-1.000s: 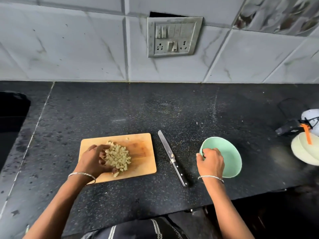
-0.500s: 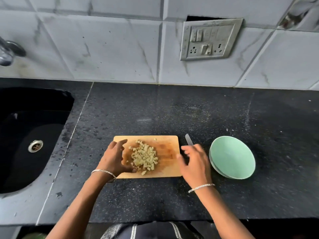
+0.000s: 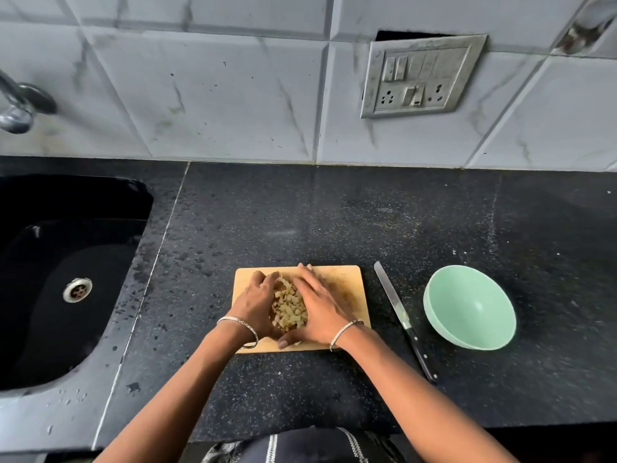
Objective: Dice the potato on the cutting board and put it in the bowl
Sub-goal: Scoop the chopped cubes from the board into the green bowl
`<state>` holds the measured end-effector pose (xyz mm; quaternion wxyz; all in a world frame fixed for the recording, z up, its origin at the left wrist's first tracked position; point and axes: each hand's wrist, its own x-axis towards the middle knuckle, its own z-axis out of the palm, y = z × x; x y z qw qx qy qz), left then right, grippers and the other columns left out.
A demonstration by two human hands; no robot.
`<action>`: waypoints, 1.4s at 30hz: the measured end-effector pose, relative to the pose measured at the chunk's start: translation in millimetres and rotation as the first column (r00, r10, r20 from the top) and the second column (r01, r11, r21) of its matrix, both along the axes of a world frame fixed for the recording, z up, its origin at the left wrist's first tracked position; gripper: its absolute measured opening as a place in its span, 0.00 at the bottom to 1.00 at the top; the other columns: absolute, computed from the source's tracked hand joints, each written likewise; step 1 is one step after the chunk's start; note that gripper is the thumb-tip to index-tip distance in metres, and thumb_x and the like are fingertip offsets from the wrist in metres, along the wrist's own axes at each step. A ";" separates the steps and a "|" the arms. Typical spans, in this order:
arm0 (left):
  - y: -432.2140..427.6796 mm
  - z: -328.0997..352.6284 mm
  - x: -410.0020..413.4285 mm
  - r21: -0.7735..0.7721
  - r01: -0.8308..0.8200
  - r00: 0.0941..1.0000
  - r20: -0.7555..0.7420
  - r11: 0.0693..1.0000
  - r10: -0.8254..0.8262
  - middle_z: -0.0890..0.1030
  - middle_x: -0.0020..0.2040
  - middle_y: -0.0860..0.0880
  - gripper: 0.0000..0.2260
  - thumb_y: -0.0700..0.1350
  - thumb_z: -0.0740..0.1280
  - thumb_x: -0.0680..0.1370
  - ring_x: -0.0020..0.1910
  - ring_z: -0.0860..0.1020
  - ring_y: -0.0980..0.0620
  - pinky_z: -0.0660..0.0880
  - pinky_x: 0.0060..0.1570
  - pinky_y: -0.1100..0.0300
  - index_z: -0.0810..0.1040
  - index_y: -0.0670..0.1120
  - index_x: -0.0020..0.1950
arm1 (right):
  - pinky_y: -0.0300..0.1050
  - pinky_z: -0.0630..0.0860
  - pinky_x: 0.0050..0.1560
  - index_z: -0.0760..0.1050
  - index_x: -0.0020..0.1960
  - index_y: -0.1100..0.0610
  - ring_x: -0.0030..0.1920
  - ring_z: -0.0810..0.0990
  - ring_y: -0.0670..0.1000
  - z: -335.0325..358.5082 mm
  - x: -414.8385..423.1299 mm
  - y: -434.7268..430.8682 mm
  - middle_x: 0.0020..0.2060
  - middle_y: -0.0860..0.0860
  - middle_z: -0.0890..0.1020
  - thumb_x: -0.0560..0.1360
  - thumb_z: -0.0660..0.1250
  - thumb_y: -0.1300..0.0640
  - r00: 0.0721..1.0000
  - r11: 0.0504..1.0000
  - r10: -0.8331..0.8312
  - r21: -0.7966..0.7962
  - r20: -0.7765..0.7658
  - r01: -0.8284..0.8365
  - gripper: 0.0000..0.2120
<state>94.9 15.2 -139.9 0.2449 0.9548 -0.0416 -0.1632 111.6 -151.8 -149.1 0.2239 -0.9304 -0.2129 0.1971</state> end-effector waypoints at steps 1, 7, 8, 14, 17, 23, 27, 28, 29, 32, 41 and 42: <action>-0.7 0.6 2.1 0.011 0.028 1.000 -0.005 1.000 -0.028 0.64 0.63 0.45 0.53 0.51 0.82 0.57 0.62 0.71 0.44 0.69 0.66 0.53 0.57 0.43 0.75 | 0.46 0.38 0.73 0.51 0.79 0.55 0.78 0.45 0.50 1.4 -2.1 -0.5 0.79 0.49 0.48 0.60 0.80 0.40 1.000 0.999 0.003 0.034 -0.022 -0.002 0.58; -2.9 0.6 6.6 -0.011 0.115 0.993 -0.015 0.993 -0.115 0.65 0.61 0.47 0.47 0.52 0.83 0.56 0.59 0.72 0.47 0.71 0.64 0.52 0.63 0.46 0.68 | 0.51 0.60 0.74 0.62 0.75 0.52 0.72 0.63 0.49 17.4 -13.0 -23.7 0.72 0.47 0.67 0.69 0.75 0.44 0.997 0.990 -0.072 0.123 0.040 0.067 0.40; -1.2 0.3 7.2 -0.028 0.116 0.993 -0.019 0.993 -0.116 0.66 0.61 0.48 0.46 0.52 0.83 0.56 0.59 0.71 0.49 0.71 0.64 0.54 0.64 0.46 0.68 | 0.50 0.61 0.73 0.62 0.75 0.51 0.71 0.64 0.48 19.7 -11.9 -30.8 0.71 0.46 0.67 0.67 0.76 0.40 0.994 0.991 -0.091 0.099 0.056 0.085 0.43; 12.8 2.9 9.5 -0.007 0.073 0.997 -0.027 0.997 -0.073 0.66 0.61 0.48 0.49 0.52 0.84 0.53 0.59 0.71 0.49 0.70 0.64 0.57 0.64 0.47 0.68 | 0.51 0.67 0.68 0.57 0.74 0.53 0.69 0.63 0.51 21.3 -18.3 -42.6 0.69 0.49 0.61 0.51 0.78 0.30 0.994 0.983 -0.112 -0.146 -0.013 0.109 0.60; 10.3 5.2 8.6 0.022 0.089 0.995 -0.039 0.996 -0.088 0.66 0.61 0.47 0.49 0.52 0.84 0.53 0.59 0.71 0.48 0.71 0.64 0.55 0.63 0.45 0.68 | 0.52 0.70 0.66 0.58 0.70 0.53 0.66 0.66 0.54 17.7 -19.3 -26.5 0.65 0.51 0.63 0.50 0.81 0.35 0.989 0.979 -0.144 -0.146 0.016 0.145 0.57; -1.8 6.6 9.6 0.060 0.159 0.987 -0.029 0.986 -0.157 0.65 0.62 0.46 0.45 0.50 0.82 0.58 0.60 0.71 0.47 0.71 0.64 0.54 0.62 0.42 0.67 | 0.50 0.66 0.67 0.61 0.67 0.54 0.66 0.68 0.54 22.8 -3.2 -2.9 0.64 0.53 0.67 0.56 0.83 0.45 0.986 0.979 -0.163 -0.132 -0.047 0.155 0.48; -8.2 6.2 11.9 0.058 0.179 0.984 -0.030 0.982 -0.177 0.66 0.63 0.46 0.42 0.49 0.81 0.62 0.62 0.70 0.48 0.68 0.63 0.59 0.62 0.41 0.68 | 0.51 0.67 0.67 0.62 0.66 0.54 0.65 0.68 0.55 24.8 -0.1 0.8 0.63 0.52 0.68 0.57 0.83 0.48 0.983 0.972 -0.175 -0.171 -0.052 0.163 0.45; -9.9 6.0 12.2 0.051 0.175 0.984 -0.030 0.983 -0.174 0.66 0.64 0.45 0.41 0.49 0.81 0.63 0.62 0.69 0.48 0.67 0.63 0.59 0.62 0.42 0.68 | 0.52 0.68 0.66 0.62 0.66 0.54 0.65 0.68 0.55 24.5 0.2 2.0 0.63 0.52 0.68 0.57 0.83 0.49 0.980 0.970 -0.191 -0.168 -0.058 0.179 0.45; -11.5 6.0 12.5 0.039 0.168 0.986 -0.030 0.985 -0.167 0.67 0.64 0.45 0.41 0.48 0.80 0.63 0.63 0.69 0.48 0.66 0.63 0.59 0.62 0.42 0.68 | 0.52 0.69 0.65 0.62 0.66 0.54 0.66 0.69 0.56 24.5 0.5 3.8 0.63 0.52 0.69 0.57 0.82 0.49 0.976 0.967 -0.211 -0.159 -0.063 0.198 0.44; -14.7 5.7 13.9 -0.002 0.127 0.991 -0.045 0.992 -0.127 0.69 0.64 0.45 0.39 0.46 0.80 0.63 0.64 0.70 0.46 0.68 0.64 0.56 0.64 0.43 0.68 | 0.52 0.70 0.63 0.63 0.66 0.54 0.66 0.68 0.56 24.2 -0.2 10.0 0.63 0.52 0.70 0.58 0.82 0.50 0.966 0.960 -0.248 -0.155 -0.073 0.235 0.43; -12.5 6.4 15.9 -0.111 0.035 0.997 -0.068 0.993 -0.043 0.76 0.61 0.45 0.32 0.42 0.78 0.65 0.60 0.74 0.47 0.70 0.57 0.60 0.69 0.44 0.66 | 0.46 0.70 0.61 0.70 0.66 0.53 0.63 0.72 0.53 27.6 0.7 -0.2 0.61 0.51 0.76 0.61 0.80 0.53 0.943 0.951 -0.308 -0.034 -0.129 0.306 0.37; -12.2 6.6 16.6 -0.120 0.029 0.997 -0.073 0.992 -0.038 0.76 0.61 0.45 0.32 0.42 0.78 0.65 0.59 0.74 0.47 0.70 0.56 0.61 0.69 0.44 0.66 | 0.45 0.71 0.60 0.71 0.66 0.52 0.62 0.73 0.53 29.4 1.0 -2.8 0.60 0.51 0.77 0.61 0.80 0.54 0.939 0.950 -0.311 -0.016 -0.147 0.312 0.36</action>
